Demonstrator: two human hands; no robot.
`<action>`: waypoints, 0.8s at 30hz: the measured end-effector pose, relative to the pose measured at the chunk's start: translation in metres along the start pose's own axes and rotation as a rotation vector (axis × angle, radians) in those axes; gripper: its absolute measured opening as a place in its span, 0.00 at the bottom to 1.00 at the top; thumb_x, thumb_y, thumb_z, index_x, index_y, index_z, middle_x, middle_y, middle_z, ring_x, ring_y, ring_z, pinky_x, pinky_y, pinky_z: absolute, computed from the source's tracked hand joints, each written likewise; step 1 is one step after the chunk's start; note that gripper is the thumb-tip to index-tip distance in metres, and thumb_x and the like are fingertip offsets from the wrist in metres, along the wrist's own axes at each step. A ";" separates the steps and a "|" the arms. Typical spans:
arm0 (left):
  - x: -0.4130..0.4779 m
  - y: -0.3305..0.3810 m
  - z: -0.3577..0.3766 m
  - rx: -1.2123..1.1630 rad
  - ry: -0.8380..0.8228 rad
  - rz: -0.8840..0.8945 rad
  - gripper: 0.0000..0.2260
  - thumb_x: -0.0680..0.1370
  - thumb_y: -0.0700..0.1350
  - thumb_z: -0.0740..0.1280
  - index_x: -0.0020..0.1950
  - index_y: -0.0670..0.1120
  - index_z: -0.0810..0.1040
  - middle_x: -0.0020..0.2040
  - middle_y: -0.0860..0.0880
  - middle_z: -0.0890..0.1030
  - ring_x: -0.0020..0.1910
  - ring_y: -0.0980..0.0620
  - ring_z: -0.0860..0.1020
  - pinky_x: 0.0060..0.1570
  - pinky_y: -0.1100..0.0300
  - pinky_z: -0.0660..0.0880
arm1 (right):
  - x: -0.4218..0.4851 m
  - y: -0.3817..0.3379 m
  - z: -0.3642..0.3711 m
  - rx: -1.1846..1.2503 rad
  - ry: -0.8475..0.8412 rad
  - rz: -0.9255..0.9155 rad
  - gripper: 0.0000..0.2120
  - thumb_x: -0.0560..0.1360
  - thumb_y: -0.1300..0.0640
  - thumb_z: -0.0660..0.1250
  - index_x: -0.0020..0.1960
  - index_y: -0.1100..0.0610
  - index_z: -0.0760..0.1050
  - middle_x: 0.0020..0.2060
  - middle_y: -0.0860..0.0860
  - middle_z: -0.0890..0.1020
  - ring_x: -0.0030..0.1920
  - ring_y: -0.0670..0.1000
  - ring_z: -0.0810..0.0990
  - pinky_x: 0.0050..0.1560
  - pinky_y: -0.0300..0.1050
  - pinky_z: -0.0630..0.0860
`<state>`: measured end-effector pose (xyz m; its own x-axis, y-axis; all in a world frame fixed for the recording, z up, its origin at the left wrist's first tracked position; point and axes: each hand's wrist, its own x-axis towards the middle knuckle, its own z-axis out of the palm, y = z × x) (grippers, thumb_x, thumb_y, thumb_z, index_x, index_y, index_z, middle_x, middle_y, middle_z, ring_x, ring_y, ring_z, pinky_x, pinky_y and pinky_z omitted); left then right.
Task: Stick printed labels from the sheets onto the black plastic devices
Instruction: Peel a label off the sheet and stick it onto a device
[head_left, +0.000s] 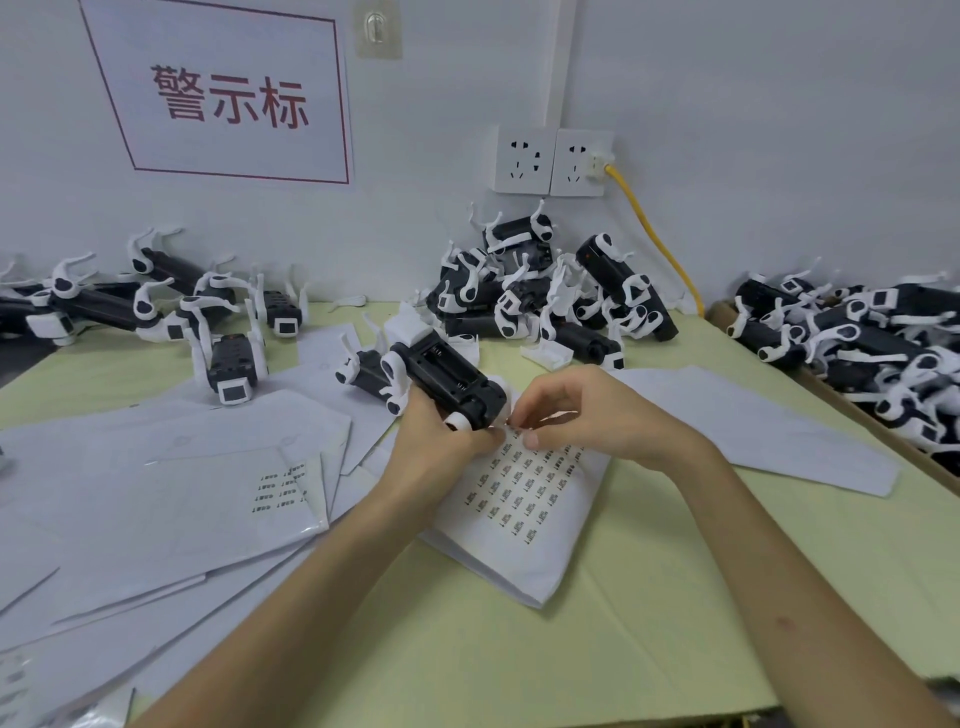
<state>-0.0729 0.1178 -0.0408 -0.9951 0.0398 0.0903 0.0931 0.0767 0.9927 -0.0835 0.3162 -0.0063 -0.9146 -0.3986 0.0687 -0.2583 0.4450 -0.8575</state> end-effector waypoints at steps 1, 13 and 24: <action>0.000 -0.001 0.000 0.008 0.008 0.000 0.25 0.70 0.32 0.76 0.61 0.48 0.72 0.53 0.51 0.81 0.55 0.51 0.81 0.52 0.54 0.78 | 0.000 0.000 0.000 0.008 -0.007 0.003 0.12 0.70 0.72 0.76 0.48 0.57 0.83 0.46 0.51 0.87 0.51 0.49 0.85 0.62 0.47 0.80; 0.002 -0.007 0.002 0.076 0.085 0.087 0.27 0.65 0.27 0.75 0.52 0.53 0.72 0.46 0.52 0.81 0.39 0.69 0.79 0.34 0.76 0.71 | 0.002 0.000 0.007 -0.071 0.034 -0.044 0.15 0.65 0.68 0.81 0.46 0.57 0.79 0.45 0.50 0.84 0.50 0.50 0.83 0.58 0.51 0.81; 0.002 -0.004 0.001 0.063 0.046 0.029 0.28 0.68 0.29 0.75 0.62 0.48 0.71 0.53 0.48 0.81 0.52 0.52 0.80 0.46 0.59 0.75 | 0.005 -0.001 0.008 -0.085 0.169 -0.096 0.05 0.76 0.64 0.73 0.44 0.56 0.81 0.39 0.48 0.84 0.43 0.45 0.82 0.48 0.39 0.79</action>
<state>-0.0753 0.1187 -0.0443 -0.9922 -0.0025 0.1244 0.1228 0.1387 0.9827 -0.0851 0.3074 -0.0089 -0.9219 -0.3050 0.2388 -0.3655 0.4804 -0.7973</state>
